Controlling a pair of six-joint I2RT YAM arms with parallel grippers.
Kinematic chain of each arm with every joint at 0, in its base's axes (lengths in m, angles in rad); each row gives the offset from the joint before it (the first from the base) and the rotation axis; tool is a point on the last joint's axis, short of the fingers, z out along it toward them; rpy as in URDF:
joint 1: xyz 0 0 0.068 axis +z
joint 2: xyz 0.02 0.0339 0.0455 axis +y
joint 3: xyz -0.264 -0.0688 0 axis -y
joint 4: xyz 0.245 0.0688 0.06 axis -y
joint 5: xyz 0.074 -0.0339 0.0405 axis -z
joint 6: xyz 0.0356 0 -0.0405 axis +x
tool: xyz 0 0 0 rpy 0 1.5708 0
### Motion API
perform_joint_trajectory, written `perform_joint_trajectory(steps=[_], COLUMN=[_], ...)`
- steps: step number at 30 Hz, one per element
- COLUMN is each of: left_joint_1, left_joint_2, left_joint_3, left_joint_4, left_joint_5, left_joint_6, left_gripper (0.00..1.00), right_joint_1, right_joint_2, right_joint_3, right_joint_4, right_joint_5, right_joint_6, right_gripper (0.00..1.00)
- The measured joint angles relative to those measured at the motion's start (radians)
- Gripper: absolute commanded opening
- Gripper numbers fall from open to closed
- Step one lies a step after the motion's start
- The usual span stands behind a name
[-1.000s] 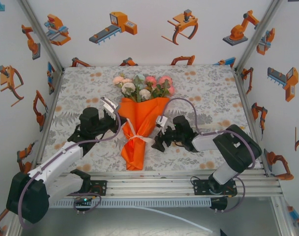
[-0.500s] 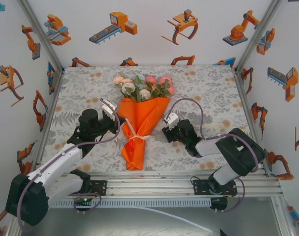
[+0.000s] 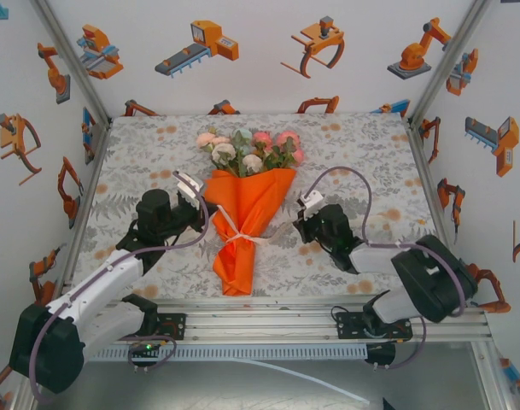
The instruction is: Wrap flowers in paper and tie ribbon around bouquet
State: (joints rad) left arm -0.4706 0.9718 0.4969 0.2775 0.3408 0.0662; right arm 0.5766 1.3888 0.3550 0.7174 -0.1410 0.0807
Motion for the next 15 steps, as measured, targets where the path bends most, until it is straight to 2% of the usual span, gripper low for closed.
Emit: perform_joint_trajectory(steps=[4,8,15], left_joint_1=[0.0,0.0,-0.015], left_joint_2=[-0.004,-0.016,-0.128], left_joint_3=[0.0,-0.02,-0.101], left_joint_4=[0.014,0.045,0.097], left_joint_5=[0.015,0.027,0.068], left_joint_6=[-0.007,-0.028,-0.082], left_gripper=[0.0,0.0,0.0], right_joint_1=[0.011,0.053,0.113], right_joint_2=[-0.034,-0.006,0.217], right_joint_3=[0.095,0.224,0.611], right_joint_4=[-0.034,-0.066,-0.253], right_joint_5=[-0.15,-0.221,-0.259], right_joint_6=[0.131,0.261,0.451], right_gripper=[0.0,0.0,0.0])
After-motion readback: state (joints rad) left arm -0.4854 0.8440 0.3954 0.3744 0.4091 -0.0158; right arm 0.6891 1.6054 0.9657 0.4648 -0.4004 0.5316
